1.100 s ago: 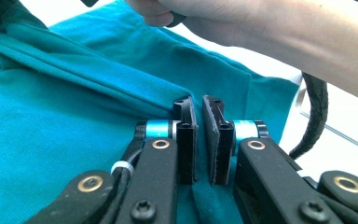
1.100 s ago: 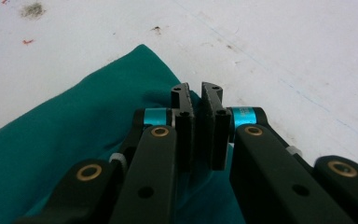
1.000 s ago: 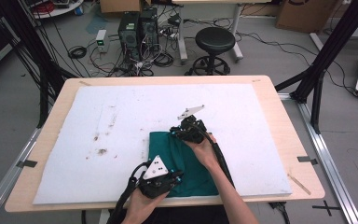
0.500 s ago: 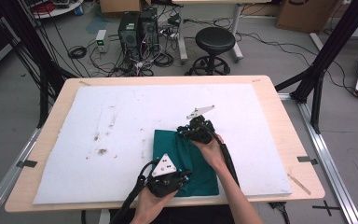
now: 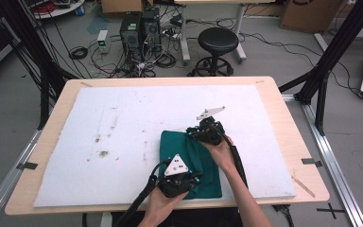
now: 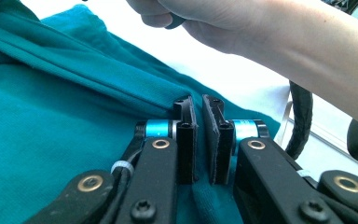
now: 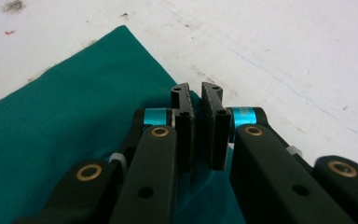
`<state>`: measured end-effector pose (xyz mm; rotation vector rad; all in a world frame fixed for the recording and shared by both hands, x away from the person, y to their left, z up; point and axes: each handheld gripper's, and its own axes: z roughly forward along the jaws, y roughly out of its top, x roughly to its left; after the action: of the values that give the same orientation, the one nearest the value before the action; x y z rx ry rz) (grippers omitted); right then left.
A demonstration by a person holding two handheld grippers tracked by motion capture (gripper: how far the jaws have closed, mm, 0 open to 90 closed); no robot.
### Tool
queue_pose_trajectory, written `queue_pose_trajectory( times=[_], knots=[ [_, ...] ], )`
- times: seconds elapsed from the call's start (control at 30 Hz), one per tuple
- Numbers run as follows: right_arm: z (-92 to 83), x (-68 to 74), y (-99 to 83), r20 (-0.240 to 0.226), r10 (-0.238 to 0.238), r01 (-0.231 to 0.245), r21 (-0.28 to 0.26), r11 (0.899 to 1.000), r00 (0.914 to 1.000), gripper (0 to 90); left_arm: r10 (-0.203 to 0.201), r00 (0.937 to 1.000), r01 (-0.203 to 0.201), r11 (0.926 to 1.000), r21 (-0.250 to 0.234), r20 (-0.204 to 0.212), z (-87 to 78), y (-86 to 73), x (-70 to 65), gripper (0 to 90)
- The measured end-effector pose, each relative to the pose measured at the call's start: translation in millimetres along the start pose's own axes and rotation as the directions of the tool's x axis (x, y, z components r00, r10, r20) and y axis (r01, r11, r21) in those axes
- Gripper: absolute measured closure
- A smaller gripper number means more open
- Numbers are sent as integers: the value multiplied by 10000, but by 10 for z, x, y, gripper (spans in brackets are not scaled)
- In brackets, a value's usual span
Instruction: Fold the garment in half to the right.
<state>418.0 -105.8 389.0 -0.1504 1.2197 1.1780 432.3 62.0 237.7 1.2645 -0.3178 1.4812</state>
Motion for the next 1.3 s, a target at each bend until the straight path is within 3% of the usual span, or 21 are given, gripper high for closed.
queue_pose_trajectory(
  times=[0.33, 1.3],
  knots=[
    [-55, -88, -51, 112, 103, -104, 48, 9999, 9999, 854, 79, 9999, -81, 9997, 226, 87, 141, 54, -30, 840],
    [-220, -276, -194, 412, 524, -523, -45, 9986, 9978, 851, 38, 9997, -43, 9997, 238, 225, 397, 185, -148, 838]
  ],
)
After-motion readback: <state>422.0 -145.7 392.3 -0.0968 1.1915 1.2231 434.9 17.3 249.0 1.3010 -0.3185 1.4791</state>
